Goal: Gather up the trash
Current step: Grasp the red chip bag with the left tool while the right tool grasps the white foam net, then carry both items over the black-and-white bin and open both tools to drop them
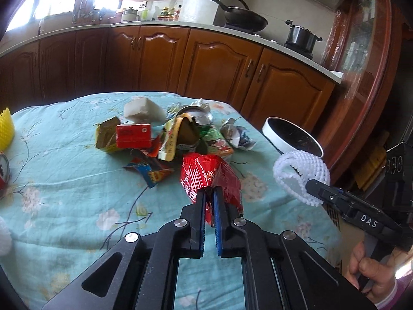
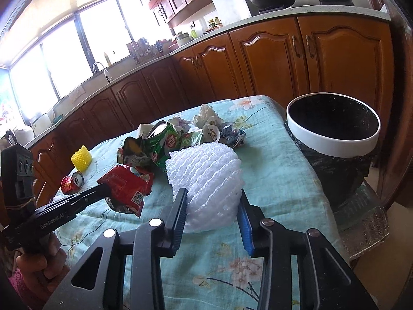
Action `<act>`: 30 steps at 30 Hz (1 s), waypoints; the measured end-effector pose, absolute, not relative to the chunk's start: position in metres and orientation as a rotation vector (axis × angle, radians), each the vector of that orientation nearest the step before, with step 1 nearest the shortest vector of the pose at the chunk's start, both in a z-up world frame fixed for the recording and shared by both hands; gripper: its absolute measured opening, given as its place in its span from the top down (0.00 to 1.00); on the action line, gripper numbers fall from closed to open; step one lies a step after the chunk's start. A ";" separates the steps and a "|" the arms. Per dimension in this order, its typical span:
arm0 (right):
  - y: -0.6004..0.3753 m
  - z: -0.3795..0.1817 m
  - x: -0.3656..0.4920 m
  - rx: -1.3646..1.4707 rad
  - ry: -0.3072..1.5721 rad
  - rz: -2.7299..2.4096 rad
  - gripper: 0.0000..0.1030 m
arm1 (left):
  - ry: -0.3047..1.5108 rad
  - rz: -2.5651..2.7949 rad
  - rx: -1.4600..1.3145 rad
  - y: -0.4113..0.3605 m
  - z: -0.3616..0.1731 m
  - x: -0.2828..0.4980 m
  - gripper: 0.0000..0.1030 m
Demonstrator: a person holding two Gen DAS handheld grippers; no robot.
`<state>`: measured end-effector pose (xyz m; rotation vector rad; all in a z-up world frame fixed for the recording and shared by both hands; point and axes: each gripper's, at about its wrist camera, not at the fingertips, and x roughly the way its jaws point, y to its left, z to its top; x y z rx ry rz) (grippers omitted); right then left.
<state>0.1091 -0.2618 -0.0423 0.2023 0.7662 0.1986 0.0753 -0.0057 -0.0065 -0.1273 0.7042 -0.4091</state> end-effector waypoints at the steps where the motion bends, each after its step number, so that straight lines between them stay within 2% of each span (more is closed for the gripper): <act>1: -0.264 -0.042 0.107 0.202 0.762 0.192 0.64 | 0.702 -0.425 -0.117 -0.010 -0.004 0.075 0.95; 17: -0.334 -0.025 0.118 0.251 0.712 0.070 0.64 | 0.668 -0.587 -0.017 -0.088 0.001 0.145 0.96; 30: -0.406 -0.016 0.171 0.241 0.731 -0.042 0.64 | 0.649 -0.651 0.018 -0.172 0.000 0.224 0.96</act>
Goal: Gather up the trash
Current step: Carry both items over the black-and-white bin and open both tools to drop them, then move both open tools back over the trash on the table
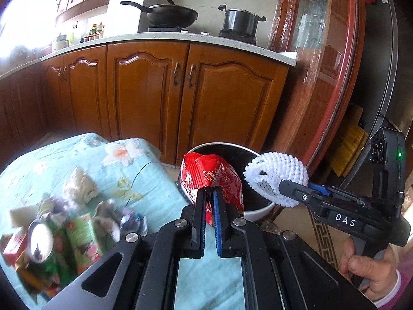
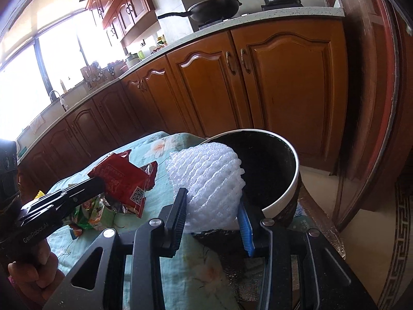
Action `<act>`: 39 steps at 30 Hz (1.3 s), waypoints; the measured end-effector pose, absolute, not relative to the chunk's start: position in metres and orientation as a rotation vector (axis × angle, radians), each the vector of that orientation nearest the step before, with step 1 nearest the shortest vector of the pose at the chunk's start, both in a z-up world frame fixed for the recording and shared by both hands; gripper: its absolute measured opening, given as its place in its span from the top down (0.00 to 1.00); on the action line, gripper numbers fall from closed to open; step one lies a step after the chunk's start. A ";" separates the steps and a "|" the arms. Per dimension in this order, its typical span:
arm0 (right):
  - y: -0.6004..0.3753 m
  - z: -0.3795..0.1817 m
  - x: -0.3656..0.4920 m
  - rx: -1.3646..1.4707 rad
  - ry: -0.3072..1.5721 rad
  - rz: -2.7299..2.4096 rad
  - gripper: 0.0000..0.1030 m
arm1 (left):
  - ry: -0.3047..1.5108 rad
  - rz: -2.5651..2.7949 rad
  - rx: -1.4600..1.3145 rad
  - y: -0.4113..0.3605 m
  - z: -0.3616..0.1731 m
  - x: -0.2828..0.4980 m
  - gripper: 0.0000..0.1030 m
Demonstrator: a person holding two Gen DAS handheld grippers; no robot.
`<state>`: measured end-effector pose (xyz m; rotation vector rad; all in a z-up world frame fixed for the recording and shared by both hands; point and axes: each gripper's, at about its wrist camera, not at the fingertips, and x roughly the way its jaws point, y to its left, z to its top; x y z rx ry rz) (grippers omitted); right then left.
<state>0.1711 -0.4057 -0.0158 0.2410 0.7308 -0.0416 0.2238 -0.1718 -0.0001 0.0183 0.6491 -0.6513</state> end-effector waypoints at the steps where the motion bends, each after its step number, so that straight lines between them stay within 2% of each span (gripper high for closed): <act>1: -0.411 -0.016 0.175 0.241 0.736 -0.047 0.63 | 0.654 -0.654 0.017 -0.178 -0.002 0.231 0.96; 12: -0.445 -0.031 0.217 0.230 0.823 -0.072 0.61 | 0.739 -0.659 0.032 -0.246 -0.023 0.303 0.96; 17: -0.457 -0.043 0.234 0.237 0.850 -0.062 0.56 | 0.786 -0.653 0.043 -0.269 -0.037 0.326 0.95; 18: -0.458 -0.044 0.237 0.237 0.853 -0.061 0.55 | 0.800 -0.649 0.047 -0.271 -0.040 0.328 0.91; 19: -0.460 -0.046 0.239 0.233 0.857 -0.062 0.50 | 0.814 -0.646 0.049 -0.276 -0.042 0.332 0.87; 20: -0.461 -0.047 0.240 0.231 0.861 -0.063 0.45 | 0.823 -0.637 0.045 -0.278 -0.044 0.335 0.76; 21: -0.462 -0.049 0.241 0.233 0.864 -0.064 0.43 | 0.829 -0.623 0.040 -0.278 -0.045 0.336 0.61; 23: -0.465 -0.050 0.241 0.249 0.864 -0.064 0.34 | 0.814 -0.613 0.022 -0.276 -0.044 0.335 0.52; 25: -0.467 -0.048 0.236 0.264 0.852 -0.066 0.31 | 0.809 -0.609 0.012 -0.270 -0.044 0.333 0.50; 28: -0.467 -0.044 0.229 0.289 0.825 -0.069 0.23 | 0.803 -0.608 -0.014 -0.258 -0.041 0.320 0.42; 30: -0.466 -0.042 0.222 0.309 0.798 -0.067 0.22 | 0.782 -0.606 -0.020 -0.250 -0.038 0.304 0.33; 33: -0.457 -0.040 0.206 0.341 0.766 -0.069 0.14 | 0.743 -0.593 -0.024 -0.233 -0.035 0.277 0.24; 39: -0.428 -0.045 0.180 0.393 0.755 -0.039 0.13 | 0.695 -0.563 0.000 -0.184 -0.039 0.221 0.22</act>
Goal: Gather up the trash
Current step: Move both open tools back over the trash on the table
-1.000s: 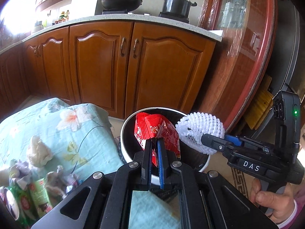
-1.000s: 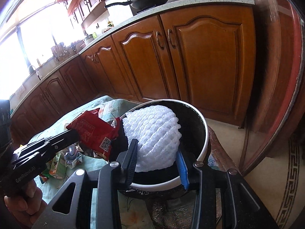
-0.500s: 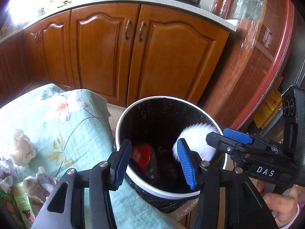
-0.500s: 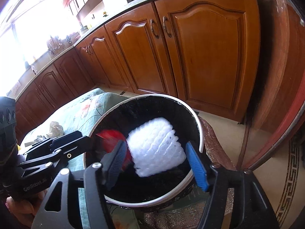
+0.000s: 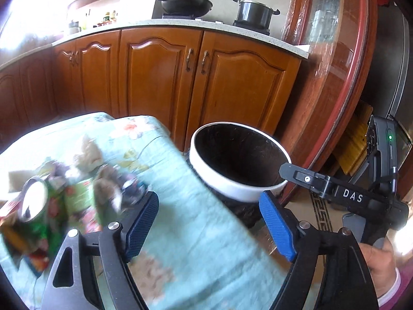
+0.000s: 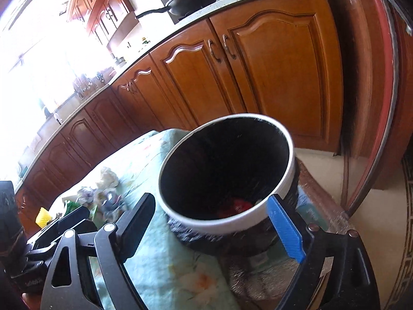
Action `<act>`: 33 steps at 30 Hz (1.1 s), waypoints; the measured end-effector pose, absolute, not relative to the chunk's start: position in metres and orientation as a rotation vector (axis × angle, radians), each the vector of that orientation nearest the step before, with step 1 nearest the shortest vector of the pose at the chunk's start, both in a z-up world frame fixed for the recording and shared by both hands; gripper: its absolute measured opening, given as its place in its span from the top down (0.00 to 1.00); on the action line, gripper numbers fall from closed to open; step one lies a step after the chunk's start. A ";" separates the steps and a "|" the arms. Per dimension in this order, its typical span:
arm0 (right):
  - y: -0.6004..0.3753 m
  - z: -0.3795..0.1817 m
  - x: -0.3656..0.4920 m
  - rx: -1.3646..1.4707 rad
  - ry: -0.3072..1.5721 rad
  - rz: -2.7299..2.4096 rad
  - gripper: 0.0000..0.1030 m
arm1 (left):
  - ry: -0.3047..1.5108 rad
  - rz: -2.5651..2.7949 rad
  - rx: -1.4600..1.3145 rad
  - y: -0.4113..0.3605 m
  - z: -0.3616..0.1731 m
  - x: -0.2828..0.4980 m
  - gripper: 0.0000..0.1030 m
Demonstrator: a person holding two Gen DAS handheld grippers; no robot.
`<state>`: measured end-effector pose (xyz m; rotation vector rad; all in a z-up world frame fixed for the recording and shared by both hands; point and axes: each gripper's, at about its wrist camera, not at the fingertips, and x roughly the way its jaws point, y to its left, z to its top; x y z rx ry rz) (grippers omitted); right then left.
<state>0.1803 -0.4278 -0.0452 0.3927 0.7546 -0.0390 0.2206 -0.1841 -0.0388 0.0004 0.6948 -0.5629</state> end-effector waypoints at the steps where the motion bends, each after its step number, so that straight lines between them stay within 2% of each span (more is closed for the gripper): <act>1: -0.421 -0.046 0.175 0.400 0.754 -0.030 0.13 | 0.686 -0.553 0.006 -0.175 -0.039 0.213 0.22; 18: -0.306 -0.065 0.155 0.347 0.842 0.147 0.12 | 0.692 -0.294 -0.076 -0.038 -0.046 0.122 0.21; 25: -0.263 -0.071 0.162 0.290 0.879 0.219 0.12 | 0.706 -0.214 -0.158 0.000 -0.044 0.117 0.21; 33: -0.231 -0.077 0.182 0.234 0.907 0.270 0.14 | 0.768 -0.134 -0.249 0.034 -0.051 0.146 0.22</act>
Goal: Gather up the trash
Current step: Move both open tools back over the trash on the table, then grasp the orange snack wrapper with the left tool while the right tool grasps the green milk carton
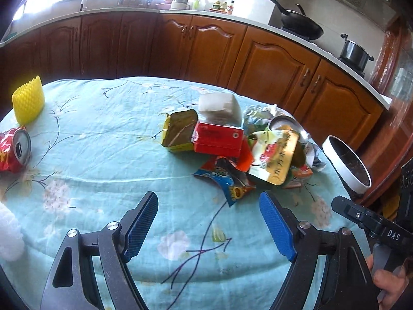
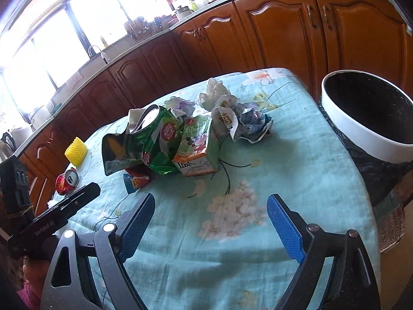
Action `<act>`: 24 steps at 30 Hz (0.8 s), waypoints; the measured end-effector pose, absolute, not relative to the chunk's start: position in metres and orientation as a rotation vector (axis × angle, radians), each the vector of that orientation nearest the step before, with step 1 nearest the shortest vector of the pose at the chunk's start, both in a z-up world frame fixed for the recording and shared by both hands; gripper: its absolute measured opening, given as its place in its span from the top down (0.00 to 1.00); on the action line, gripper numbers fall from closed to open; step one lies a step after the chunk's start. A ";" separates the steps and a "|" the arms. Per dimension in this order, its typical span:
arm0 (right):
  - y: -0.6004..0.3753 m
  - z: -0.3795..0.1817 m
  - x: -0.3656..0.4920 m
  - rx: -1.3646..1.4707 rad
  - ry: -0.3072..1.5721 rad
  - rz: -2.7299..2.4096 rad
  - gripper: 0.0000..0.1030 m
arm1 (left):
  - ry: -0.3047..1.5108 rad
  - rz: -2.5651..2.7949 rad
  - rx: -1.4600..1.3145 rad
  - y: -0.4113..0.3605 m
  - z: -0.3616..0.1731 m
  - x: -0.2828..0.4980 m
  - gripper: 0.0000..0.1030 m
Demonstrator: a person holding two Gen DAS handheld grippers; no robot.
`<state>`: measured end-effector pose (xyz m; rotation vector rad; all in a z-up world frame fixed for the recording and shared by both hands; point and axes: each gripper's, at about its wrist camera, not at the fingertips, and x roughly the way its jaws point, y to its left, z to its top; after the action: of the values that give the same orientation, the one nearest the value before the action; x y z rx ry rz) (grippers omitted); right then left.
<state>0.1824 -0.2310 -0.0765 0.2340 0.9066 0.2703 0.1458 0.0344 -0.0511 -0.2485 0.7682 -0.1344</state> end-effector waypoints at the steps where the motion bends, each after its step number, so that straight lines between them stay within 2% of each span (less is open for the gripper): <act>1: -0.227 -0.077 0.186 0.227 0.909 0.276 0.17 | 0.777 -0.134 -0.263 0.040 -0.051 0.150 0.22; 5: -0.212 -0.079 0.204 0.184 0.913 0.290 0.24 | 0.820 -0.133 -0.322 0.052 -0.053 0.175 0.23; 10: -0.199 -0.087 0.231 0.144 0.931 0.288 0.27 | 0.855 -0.150 -0.348 0.056 -0.059 0.205 0.23; 13: -0.192 -0.097 0.246 0.116 0.958 0.290 0.29 | 0.881 -0.176 -0.345 0.053 -0.063 0.221 0.30; 16: -0.187 -0.108 0.258 0.106 0.991 0.293 0.38 | 0.898 -0.198 -0.317 0.048 -0.066 0.230 0.46; 17: -0.187 -0.109 0.260 0.103 0.991 0.293 0.45 | 0.900 -0.209 -0.310 0.047 -0.067 0.230 0.56; 18: -0.186 -0.108 0.261 0.101 0.990 0.293 0.46 | 0.901 -0.227 -0.309 0.046 -0.067 0.231 0.68; 21: -0.186 -0.106 0.258 0.107 0.977 0.303 0.47 | 0.886 -0.267 -0.291 0.046 -0.063 0.230 0.87; 24: -0.189 -0.102 0.249 0.122 0.960 0.312 0.47 | 0.865 -0.265 -0.249 0.047 -0.057 0.218 0.91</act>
<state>0.2494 -0.1894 -0.1015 0.1217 0.9601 0.3118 0.2181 0.0471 -0.0572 -0.2486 0.8653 -0.2654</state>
